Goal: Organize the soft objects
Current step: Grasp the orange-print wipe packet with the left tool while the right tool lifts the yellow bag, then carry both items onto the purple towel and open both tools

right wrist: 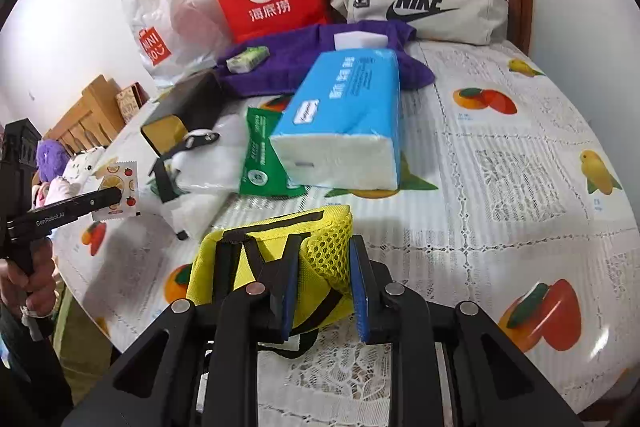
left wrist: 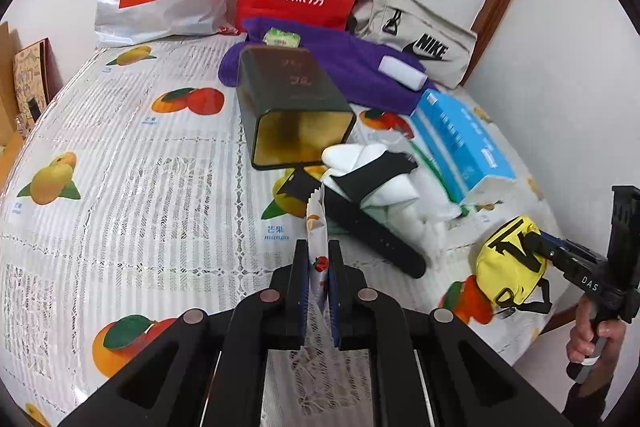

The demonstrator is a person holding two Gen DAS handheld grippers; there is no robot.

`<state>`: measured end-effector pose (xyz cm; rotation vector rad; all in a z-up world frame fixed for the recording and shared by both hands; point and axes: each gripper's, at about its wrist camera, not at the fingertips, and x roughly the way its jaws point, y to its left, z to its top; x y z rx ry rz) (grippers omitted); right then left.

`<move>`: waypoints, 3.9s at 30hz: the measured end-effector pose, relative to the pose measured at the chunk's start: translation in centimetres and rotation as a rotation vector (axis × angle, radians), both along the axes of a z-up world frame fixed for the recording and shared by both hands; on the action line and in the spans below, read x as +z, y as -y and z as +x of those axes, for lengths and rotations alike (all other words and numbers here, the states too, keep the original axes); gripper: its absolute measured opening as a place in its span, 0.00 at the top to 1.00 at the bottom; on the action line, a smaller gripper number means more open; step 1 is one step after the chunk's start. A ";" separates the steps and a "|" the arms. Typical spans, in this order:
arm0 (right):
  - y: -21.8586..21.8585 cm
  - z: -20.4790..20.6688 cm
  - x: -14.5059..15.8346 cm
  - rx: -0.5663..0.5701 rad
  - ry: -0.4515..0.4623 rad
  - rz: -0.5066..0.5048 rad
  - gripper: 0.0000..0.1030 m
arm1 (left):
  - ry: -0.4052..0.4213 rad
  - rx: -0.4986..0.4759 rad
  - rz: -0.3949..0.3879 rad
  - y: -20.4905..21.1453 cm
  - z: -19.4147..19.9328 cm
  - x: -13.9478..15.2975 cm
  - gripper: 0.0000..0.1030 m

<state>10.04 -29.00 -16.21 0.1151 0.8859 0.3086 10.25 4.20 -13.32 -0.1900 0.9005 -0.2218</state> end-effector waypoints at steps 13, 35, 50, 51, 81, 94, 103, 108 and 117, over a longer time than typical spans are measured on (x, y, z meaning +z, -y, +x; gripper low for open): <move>-0.3 0.3 3.3 0.034 0.044 0.026 0.78 | 0.033 0.010 -0.026 -0.6 0.1 2.5 0.92; -0.7 9.6 8.2 0.040 0.092 0.010 0.78 | 0.065 0.013 -0.009 -0.3 6.9 7.0 0.92; -1.1 17.5 9.4 0.002 0.105 -0.013 0.78 | 0.058 0.022 -0.009 -0.6 12.6 7.9 0.92; -1.2 18.0 9.4 -0.003 0.107 -0.018 0.78 | 0.057 0.025 -0.013 -0.7 13.0 8.0 0.92; -4.2 31.4 3.5 -0.024 -0.018 -0.189 0.78 | -0.089 -0.022 -0.004 0.2 27.0 3.7 0.92; -3.9 32.1 2.4 -0.016 -0.069 -0.237 0.76 | -0.235 -0.028 0.031 1.0 30.3 -0.7 0.78; -3.9 31.3 2.9 -0.005 -0.049 -0.255 0.46 | -0.190 0.000 0.128 0.2 29.3 0.1 0.41; -3.6 30.3 4.3 -0.015 -0.019 -0.247 0.42 | -0.163 0.010 0.171 0.0 27.8 1.5 0.39; -2.8 25.0 7.1 -0.016 0.065 -0.180 0.39 | -0.047 0.053 0.202 0.0 22.8 4.9 0.39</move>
